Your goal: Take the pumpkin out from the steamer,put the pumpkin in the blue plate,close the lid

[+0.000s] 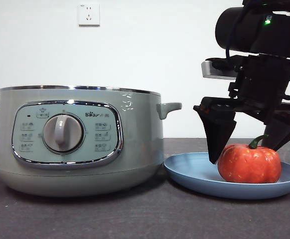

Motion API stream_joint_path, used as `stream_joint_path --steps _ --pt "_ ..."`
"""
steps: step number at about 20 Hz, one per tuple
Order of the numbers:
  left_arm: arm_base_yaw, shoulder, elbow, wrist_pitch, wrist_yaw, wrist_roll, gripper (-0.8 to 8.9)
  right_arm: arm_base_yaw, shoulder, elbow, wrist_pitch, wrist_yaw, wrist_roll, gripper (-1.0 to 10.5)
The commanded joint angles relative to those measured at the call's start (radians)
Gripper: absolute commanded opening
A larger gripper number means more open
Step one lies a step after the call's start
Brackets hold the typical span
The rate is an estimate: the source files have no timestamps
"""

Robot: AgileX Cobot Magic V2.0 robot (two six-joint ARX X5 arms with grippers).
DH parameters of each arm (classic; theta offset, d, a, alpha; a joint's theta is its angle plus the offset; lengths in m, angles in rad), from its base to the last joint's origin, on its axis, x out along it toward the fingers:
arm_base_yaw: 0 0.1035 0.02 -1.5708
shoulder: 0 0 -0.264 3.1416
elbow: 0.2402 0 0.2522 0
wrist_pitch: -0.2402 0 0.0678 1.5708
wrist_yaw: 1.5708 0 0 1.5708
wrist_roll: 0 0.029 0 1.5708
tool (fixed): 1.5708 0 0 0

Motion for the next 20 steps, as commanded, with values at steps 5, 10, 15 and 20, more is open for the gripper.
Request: stream_joint_path --steps 5,10,15,20 --pt "0.0 0.05 0.01 0.053 0.062 0.0 -0.08 0.002 -0.127 -0.003 0.003 0.0 0.006 5.4" --pt "0.0 0.156 0.01 0.101 0.106 0.0 -0.08 -0.007 -0.363 -0.003 0.003 0.006 0.006 5.4" --pt "0.0 0.3 0.01 0.188 0.221 0.0 -0.08 -0.028 -0.554 -0.003 0.003 0.01 0.007 5.4" --pt "-0.001 0.441 0.01 0.222 0.273 -0.003 -0.08 -0.053 -0.648 -0.003 0.002 0.017 0.006 5.4"
